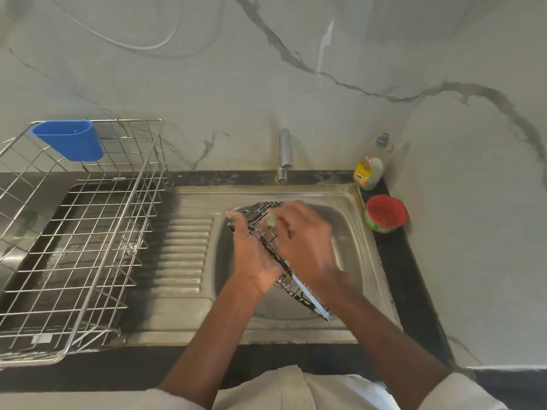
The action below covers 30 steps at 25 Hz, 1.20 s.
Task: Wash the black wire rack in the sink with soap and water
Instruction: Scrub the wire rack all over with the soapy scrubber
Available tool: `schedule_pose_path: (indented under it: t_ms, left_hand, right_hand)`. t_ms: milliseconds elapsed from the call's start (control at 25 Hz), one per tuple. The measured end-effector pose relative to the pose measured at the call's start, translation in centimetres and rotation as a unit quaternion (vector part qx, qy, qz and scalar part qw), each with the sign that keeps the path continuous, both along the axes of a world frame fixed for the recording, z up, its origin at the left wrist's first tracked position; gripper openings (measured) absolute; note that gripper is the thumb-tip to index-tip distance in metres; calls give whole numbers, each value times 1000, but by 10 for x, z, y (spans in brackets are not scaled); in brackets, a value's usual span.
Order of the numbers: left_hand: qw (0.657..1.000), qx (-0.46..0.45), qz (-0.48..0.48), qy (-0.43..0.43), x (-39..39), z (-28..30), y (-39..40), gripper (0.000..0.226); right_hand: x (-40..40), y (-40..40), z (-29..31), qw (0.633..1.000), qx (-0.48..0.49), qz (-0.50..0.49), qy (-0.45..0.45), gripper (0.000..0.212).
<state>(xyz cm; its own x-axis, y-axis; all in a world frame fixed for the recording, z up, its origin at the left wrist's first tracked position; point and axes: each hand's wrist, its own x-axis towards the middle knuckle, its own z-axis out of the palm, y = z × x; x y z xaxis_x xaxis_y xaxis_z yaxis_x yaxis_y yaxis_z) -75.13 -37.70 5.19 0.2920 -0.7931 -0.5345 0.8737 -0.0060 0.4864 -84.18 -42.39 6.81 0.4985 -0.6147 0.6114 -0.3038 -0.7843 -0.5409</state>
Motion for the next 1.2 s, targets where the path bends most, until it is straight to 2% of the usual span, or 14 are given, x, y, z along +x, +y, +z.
schedule_pose_path:
  t_ms: [80,160,240,320,400,520,640,680,760,800,920,960,1080,1200]
  left_hand:
    - [1000,14,9,-16,5,-2,1,92]
    - [1000,8,9,-9,10,-3,1,93]
    - [1000,1,8,2,14,-8,0,94]
    - [1000,-9,15,-5,17,-12,1,98]
    - [999,-49,8,-6,21,-16,3,91]
    - [999,-40,11,13,21,-14,3,65]
    - [999,-50,14,0,18,-6,5,42]
    - [999,-45,9,-2,15,-4,4,39]
    - [1000,-14,8,5,11,-2,1,45]
    - [1000,-4,10,0,11,-3,-1,50]
    - [999,-32,4,14,19,-8,-6,66]
    - [999,-34,-7,18,21,-11,-7,69]
    - [999,-15,-25,19,24,-17,-7,74]
    - [999,-15,-28,17,29,-19,-10,101]
  right_hand:
    - [-17,-4,-12,999,17,-45,7,15]
    - [-39,0,-29,996,7,-54,75,18]
    - [-52,4,-36,984,81,-126,102,18]
    - [-55,9,-40,986,85,-98,105,17]
    - [-57,11,-44,992,48,-23,118,16]
    - [-64,6,-44,980,155,-104,73,19]
    - [-60,10,-41,993,62,15,102,17]
    - [-54,3,-38,993,55,15,106,18]
    - [-42,-16,-26,985,127,-78,90,19]
    - [-40,-19,-24,984,129,-76,95,20]
    - [-50,1,-33,982,1,83,170,25]
    - [-57,3,-33,981,-3,61,185,27]
    - [-68,-18,-30,970,145,-132,143,24]
    - [-71,-23,-37,923,341,-147,99,8]
